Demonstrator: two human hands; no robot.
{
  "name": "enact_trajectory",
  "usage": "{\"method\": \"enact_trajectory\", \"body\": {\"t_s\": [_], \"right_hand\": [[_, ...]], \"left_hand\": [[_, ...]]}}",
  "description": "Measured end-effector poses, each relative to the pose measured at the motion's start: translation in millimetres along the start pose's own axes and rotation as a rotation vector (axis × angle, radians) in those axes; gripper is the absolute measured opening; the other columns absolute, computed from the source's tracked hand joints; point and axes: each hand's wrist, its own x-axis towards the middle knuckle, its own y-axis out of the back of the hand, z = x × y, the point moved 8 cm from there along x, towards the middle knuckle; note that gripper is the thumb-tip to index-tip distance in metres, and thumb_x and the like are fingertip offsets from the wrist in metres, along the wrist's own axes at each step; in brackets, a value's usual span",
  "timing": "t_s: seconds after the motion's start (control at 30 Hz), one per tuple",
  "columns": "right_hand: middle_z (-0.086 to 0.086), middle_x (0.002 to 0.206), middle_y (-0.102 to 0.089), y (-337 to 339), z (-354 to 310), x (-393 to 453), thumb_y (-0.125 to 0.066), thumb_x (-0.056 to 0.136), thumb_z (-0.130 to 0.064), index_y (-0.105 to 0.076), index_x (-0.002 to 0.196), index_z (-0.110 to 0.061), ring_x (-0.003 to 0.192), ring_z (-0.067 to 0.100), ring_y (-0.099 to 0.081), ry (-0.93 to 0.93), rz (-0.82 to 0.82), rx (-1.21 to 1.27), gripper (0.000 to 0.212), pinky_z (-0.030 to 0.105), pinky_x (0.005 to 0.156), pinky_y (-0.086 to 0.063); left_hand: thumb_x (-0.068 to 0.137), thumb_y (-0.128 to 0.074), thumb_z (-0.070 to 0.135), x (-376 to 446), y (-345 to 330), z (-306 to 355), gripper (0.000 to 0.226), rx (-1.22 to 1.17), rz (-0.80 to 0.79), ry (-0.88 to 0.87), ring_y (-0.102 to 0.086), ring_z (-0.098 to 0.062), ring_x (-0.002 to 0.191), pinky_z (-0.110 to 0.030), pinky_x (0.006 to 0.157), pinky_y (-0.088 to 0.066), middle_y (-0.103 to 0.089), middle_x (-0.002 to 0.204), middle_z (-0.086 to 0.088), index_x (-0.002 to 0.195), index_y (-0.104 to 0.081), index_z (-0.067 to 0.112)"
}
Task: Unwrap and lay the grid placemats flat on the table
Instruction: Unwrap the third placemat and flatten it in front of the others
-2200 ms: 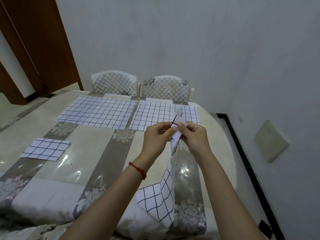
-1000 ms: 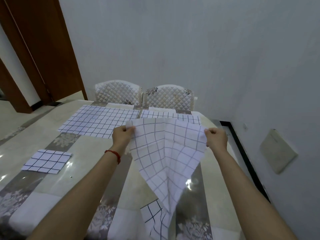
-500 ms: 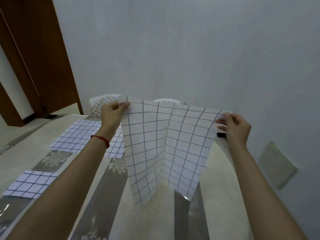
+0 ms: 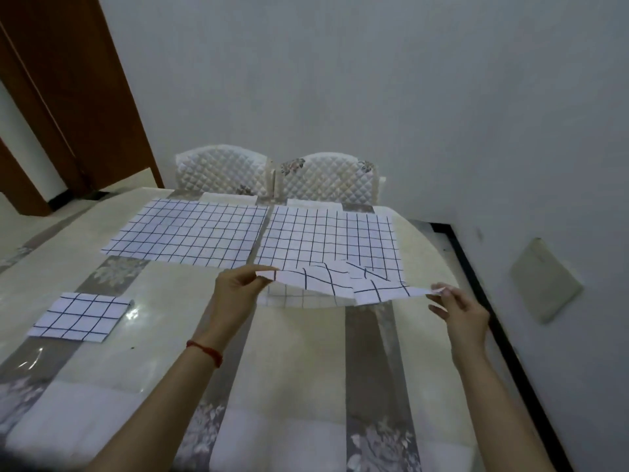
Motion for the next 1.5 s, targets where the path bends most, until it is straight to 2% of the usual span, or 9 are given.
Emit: {"method": "enact_trajectory", "body": {"t_s": [0.2, 0.37, 0.53, 0.83, 1.03, 1.1, 1.2, 1.33, 1.5], "right_hand": [[0.011, 0.106, -0.055, 8.0, 75.0, -24.8, -0.057, 0.088, -0.014, -0.056, 0.118, 0.001, 0.081, 0.024, -0.059, -0.321, 0.006, -0.185, 0.033, 0.029, 0.074, -0.055], [0.004, 0.074, -0.060, -9.6, 99.5, -79.5, -0.054, 0.089, -0.030, -0.059, 0.100, -0.005, 0.063, 0.024, -0.059, -0.549, -0.078, -0.369, 0.028, 0.037, 0.069, -0.049], [0.018, 0.083, -0.072, -51.2, 110.6, -157.6, -0.037, 0.089, -0.059, -0.062, 0.089, -0.004, 0.074, 0.031, -0.070, -0.885, -0.337, -0.130, 0.060, 0.034, 0.066, -0.056], [0.016, 0.089, -0.067, -32.7, 106.2, -151.7, -0.060, 0.086, -0.007, -0.059, 0.102, 0.000, 0.082, 0.029, -0.065, -0.850, -0.037, 0.215, 0.018, 0.034, 0.062, -0.057], [0.014, 0.084, -0.065, -13.9, 100.9, -145.2, -0.061, 0.085, -0.009, -0.061, 0.087, -0.005, 0.072, 0.025, -0.061, -0.804, -0.012, 0.174, 0.005, 0.029, 0.054, -0.054], [0.013, 0.083, -0.065, -8.2, 100.6, -140.7, -0.061, 0.085, -0.010, -0.061, 0.086, -0.004, 0.071, 0.025, -0.061, -0.786, -0.011, 0.154, 0.006, 0.030, 0.056, -0.054], [0.013, 0.082, -0.066, 1.5, 103.5, -137.9, -0.062, 0.085, -0.011, -0.061, 0.084, -0.005, 0.071, 0.026, -0.062, -0.778, -0.016, 0.111, 0.006, 0.028, 0.054, -0.055], [0.014, 0.082, -0.068, 20.8, 114.0, -142.1, -0.064, 0.084, -0.011, -0.062, 0.086, -0.004, 0.072, 0.027, -0.065, -0.786, -0.068, 0.007, 0.007, 0.028, 0.052, -0.054], [0.014, 0.073, -0.068, 59.5, 128.8, -148.5, -0.063, 0.084, -0.004, -0.061, 0.088, 0.001, 0.065, 0.026, -0.065, -0.816, -0.098, -0.167, 0.007, 0.026, 0.047, -0.055]], "left_hand": [[0.068, -0.065, -0.014, -52.6, -45.0, -9.1, 0.036, 0.253, -0.126, -0.205, -0.059, 0.008, 0.075, -0.014, 0.058, -0.044, -0.068, 0.070, 0.008, 0.076, -0.075, 0.019], [0.064, -0.057, 0.004, -85.0, -84.5, -30.4, 0.027, 0.437, -0.192, -0.296, -0.058, -0.008, 0.072, -0.021, 0.056, -0.048, -0.071, 0.073, 0.000, 0.079, -0.075, 0.017], [0.066, -0.046, 0.016, -110.4, -120.6, -26.8, 0.030, 0.491, -0.258, -0.381, -0.054, -0.007, 0.070, -0.014, 0.052, -0.041, -0.068, 0.068, 0.006, 0.075, -0.074, 0.021], [0.062, -0.072, 0.015, -139.7, -133.3, -59.4, 0.027, 0.604, -0.319, -0.432, -0.065, -0.012, 0.069, -0.015, 0.058, -0.048, -0.069, 0.078, 0.004, 0.089, -0.072, 0.019], [0.080, -0.065, 0.022, -136.8, -101.0, -120.3, 0.013, 0.547, -0.207, 0.358, -0.054, -0.020, 0.075, -0.030, 0.060, -0.044, -0.055, 0.078, 0.000, 0.082, -0.054, 0.016], [0.084, -0.053, 0.024, -150.4, -100.3, -143.1, 0.019, 0.233, -0.193, 0.712, -0.058, -0.025, 0.065, -0.036, 0.060, -0.051, -0.058, 0.065, -0.006, 0.071, -0.054, 0.011], [0.095, -0.034, 0.023, -170.2, -116.9, -161.3, 0.038, -0.481, -0.078, 1.180, -0.064, -0.034, 0.081, -0.039, 0.071, -0.053, -0.064, 0.087, -0.023, 0.101, -0.056, -0.006], [0.095, -0.038, 0.041, -145.6, -118.8, -180.6, 0.064, -0.870, 0.101, 1.230, -0.042, -0.039, 0.128, -0.046, 0.106, -0.038, -0.035, 0.144, -0.024, 0.142, -0.024, -0.001], [0.087, -0.061, 0.014, -118.0, -100.6, -199.9, 0.033, -0.725, 0.224, 1.151, -0.059, -0.025, 0.079, -0.042, 0.090, -0.048, -0.061, 0.090, -0.011, 0.116, -0.054, 0.000]]}}
